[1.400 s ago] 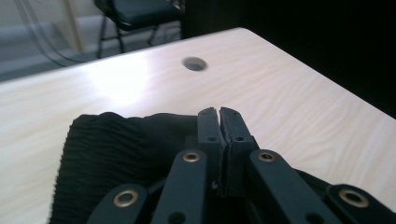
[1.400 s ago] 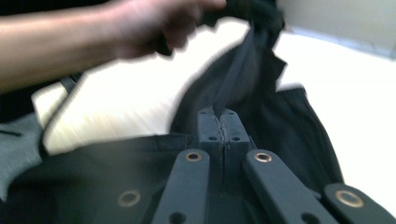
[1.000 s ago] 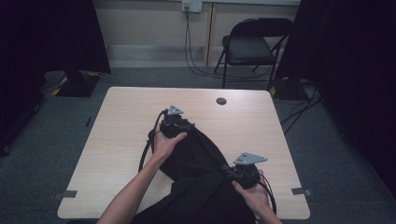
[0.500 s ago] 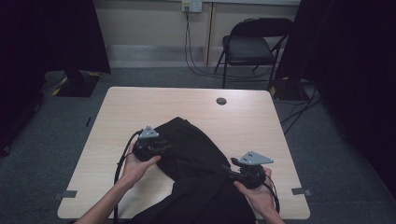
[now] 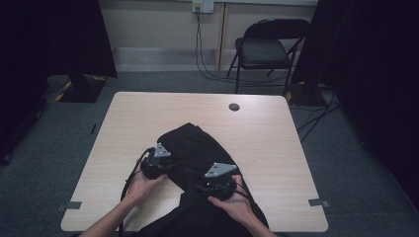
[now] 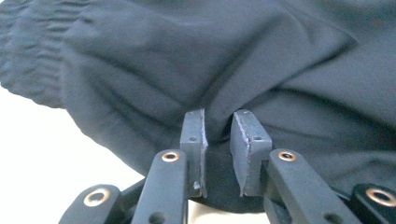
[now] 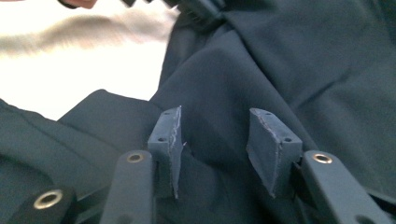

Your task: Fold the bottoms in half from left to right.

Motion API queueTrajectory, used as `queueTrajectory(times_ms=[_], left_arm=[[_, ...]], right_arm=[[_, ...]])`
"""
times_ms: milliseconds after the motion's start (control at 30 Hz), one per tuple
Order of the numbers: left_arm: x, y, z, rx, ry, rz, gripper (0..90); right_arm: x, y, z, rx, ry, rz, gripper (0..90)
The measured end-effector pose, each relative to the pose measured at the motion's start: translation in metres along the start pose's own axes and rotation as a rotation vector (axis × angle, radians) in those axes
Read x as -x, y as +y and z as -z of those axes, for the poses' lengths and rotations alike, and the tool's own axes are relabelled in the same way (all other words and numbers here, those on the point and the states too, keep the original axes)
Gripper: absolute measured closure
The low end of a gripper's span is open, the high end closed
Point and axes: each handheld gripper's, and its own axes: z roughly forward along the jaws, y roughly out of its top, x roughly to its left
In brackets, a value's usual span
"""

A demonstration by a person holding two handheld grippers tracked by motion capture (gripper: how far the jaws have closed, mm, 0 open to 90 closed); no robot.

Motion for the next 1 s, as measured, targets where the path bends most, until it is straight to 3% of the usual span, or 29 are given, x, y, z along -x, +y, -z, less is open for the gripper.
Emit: queueTrajectory(times_ms=[200, 233, 267, 300, 333, 367, 467, 533, 600, 667, 700, 767, 833, 867, 933, 1000], left_arm=[[-0.018, 0.012, -0.013, 0.015, 0.082, 0.004, 75.7], [-0.021, 0.015, -0.017, 0.02, 0.104, 0.005, 75.8], [-0.023, 0.015, -0.019, 0.033, 0.117, 0.016, 75.8], [-0.026, 0.017, -0.023, 0.052, 0.13, 0.031, 76.0], [-0.028, 0.02, -0.026, 0.042, 0.14, 0.009, 77.0], [-0.029, 0.023, -0.028, 0.037, 0.148, 0.016, 77.0], [-0.032, 0.026, -0.033, 0.048, 0.162, 0.033, 77.1], [-0.038, 0.029, -0.036, 0.052, 0.15, 0.037, 77.0], [-0.042, 0.031, -0.037, 0.048, 0.153, 0.048, 76.9], [-0.045, 0.029, -0.038, 0.073, 0.147, 0.082, 76.9], [-0.046, 0.028, -0.038, 0.077, 0.142, 0.088, 76.9], [-0.047, 0.028, -0.038, 0.077, 0.139, 0.07, 76.7], [-0.048, 0.028, -0.038, 0.082, 0.144, 0.07, 76.7], [-0.049, 0.027, -0.039, 0.088, 0.144, 0.079, 76.7], [-0.051, 0.026, -0.04, 0.103, 0.144, 0.103, 76.8], [-0.052, 0.026, -0.04, 0.105, 0.154, 0.095, 76.8]], right_arm=[[0.0, 0.001, 0.003, 0.004, 0.04, -0.002, 50.4], [-0.002, 0.0, 0.002, 0.001, 0.076, 0.001, 49.0], [-0.002, 0.0, 0.002, 0.001, 0.076, 0.001, 49.0], [-0.004, 0.0, 0.002, -0.003, 0.09, 0.01, 48.0], [-0.007, 0.0, 0.0, -0.005, 0.124, 0.025, 47.0], [-0.009, -0.001, 0.0, -0.01, 0.139, 0.027, 46.2], [-0.015, -0.003, -0.001, -0.032, 0.165, 0.059, 44.7], [-0.017, -0.006, -0.001, -0.053, 0.143, 0.073, 47.9], [-0.016, -0.011, 0.0, -0.059, 0.142, 0.084, 57.6], [-0.015, -0.013, 0.002, -0.061, 0.124, 0.081, 76.2], [-0.013, -0.014, 0.007, -0.05, 0.136, 0.075, 81.3], [-0.01, -0.015, 0.018, -0.035, 0.135, 0.081, 87.3], [-0.005, -0.017, 0.033, 0.003, 0.127, 0.059, 88.4], [-0.003, -0.019, 0.044, 0.022, 0.093, 0.057, 88.6], [0.002, -0.024, 0.06, 0.043, 0.082, 0.042, 88.7], [0.007, -0.036, 0.082, 0.057, 0.033, 0.039, 88.9]])
